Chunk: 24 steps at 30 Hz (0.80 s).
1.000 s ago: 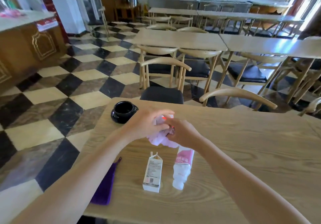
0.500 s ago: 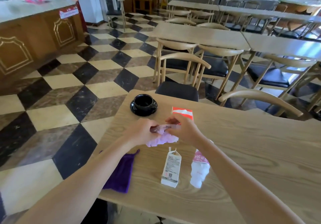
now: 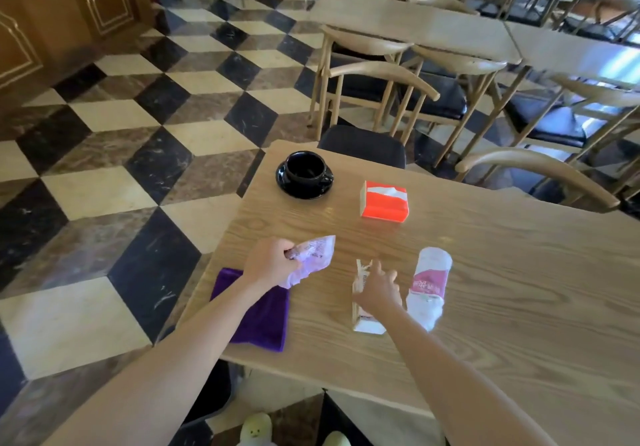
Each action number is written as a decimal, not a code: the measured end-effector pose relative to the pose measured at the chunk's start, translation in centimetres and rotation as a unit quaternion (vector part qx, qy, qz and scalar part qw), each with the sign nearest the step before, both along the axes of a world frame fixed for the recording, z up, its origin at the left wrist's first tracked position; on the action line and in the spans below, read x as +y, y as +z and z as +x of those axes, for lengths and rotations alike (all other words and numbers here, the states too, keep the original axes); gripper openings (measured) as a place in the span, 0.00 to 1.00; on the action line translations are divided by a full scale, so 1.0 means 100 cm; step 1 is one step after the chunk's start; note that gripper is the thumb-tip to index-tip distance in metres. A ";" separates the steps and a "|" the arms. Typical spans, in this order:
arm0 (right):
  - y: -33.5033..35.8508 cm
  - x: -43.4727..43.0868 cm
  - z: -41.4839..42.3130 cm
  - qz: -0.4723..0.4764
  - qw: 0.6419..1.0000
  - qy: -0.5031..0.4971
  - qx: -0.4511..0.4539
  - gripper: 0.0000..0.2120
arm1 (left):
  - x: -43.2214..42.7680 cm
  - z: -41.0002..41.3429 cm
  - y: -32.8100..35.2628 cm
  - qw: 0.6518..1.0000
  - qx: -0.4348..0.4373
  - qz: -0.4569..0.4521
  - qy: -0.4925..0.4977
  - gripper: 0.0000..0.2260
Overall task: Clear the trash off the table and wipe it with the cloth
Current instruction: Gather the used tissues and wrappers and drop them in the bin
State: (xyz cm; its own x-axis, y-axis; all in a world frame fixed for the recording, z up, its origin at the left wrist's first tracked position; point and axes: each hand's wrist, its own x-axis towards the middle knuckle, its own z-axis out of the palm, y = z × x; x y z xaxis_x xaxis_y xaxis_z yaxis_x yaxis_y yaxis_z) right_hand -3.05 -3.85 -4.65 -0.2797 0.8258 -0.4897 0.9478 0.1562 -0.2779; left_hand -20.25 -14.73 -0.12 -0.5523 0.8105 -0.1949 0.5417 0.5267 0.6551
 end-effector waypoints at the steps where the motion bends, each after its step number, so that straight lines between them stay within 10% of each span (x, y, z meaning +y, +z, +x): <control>1: 0.008 0.005 -0.002 -0.004 1.000 -0.010 0.018 0.37 | -0.001 -0.005 0.003 1.000 -0.017 0.009 0.001 0.16; 15: 0.190 0.019 -0.129 0.143 0.951 0.064 0.266 0.33 | 0.030 -0.085 0.114 0.979 0.008 0.201 0.033 0.04; 24: 0.181 -0.054 -0.236 0.099 0.939 0.161 0.287 0.34 | -0.053 -0.152 0.103 0.954 -0.063 0.208 0.205 0.04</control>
State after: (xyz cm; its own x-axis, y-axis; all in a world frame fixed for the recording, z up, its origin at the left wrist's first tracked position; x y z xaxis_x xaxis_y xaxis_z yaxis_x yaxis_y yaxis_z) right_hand -26.63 -9.26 13.43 -0.7017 0.7120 -0.0276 0.5457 0.5121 -0.6633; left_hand -35.41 -20.06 10.14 -0.8328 0.5535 0.0108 0.2494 0.3576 0.9000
